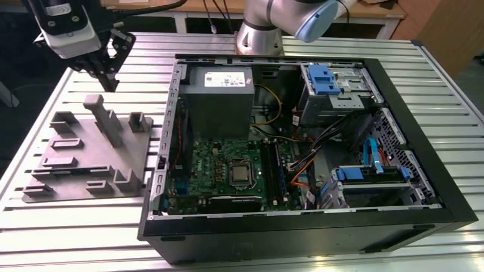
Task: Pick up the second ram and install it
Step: 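Reach for the second ram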
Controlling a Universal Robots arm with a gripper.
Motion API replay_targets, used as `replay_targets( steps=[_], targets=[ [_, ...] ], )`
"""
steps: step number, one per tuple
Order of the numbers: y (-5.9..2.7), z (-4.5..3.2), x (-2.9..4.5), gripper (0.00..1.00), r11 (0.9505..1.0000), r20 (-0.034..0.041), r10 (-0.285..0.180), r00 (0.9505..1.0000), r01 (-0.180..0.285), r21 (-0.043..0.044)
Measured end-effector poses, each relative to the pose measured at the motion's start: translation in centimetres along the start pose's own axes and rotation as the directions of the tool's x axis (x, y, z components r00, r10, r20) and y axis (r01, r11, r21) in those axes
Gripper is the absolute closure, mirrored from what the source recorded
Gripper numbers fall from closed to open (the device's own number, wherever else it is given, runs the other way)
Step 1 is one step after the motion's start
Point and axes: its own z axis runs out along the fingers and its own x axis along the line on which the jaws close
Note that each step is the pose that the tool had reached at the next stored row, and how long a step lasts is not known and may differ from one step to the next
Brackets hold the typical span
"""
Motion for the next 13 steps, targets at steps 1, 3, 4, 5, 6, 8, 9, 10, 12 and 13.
replay_targets(
  steps=[1, 3, 4, 5, 6, 8, 9, 10, 12, 13],
  targets=[
    [-0.1, 0.05, 0.18, 0.9, 1.0, 0.0, 0.0, 1.0, 0.0, 0.0],
    [-0.29, 0.15, 0.51, 0.9, 1.0, -0.0001, 0.0, 1.0, 0.0, 0.0],
    [-0.38, 0.2, 0.66, 0.9, 1.0, -0.0001, 0.0, 1.0, 0.0, 0.0],
    [-0.48, 0.25, 0.83, 0.9, 1.0, -0.0001, 0.0, 1.0, 0.0, 0.0],
    [-0.58, 0.31, 1.01, 0.9, 1.0, 0.0, 0.0, 1.0, 0.0, 0.0],
    [-0.78, 0.42, 1.36, 0.9, 1.0, -0.0001, 0.0, 1.0, 0.0, 0.0],
    [-0.87, 0.48, 1.54, 0.9, 1.0, 0.0, 0.0, 1.0, 0.0, -0.0001],
    [-0.97, 0.53, 1.72, 0.9, 1.0, -0.0001, 0.0, 1.0, 0.0, 0.0],
    [-1.17, 0.65, 2.1, 0.9, 1.0, 0.0, 0.0, 1.0, 0.0, 0.0],
    [-1.26, 0.72, 2.3, 0.9, 1.0, 0.0, 0.0, 1.0, 0.0, 0.0]
  ],
)
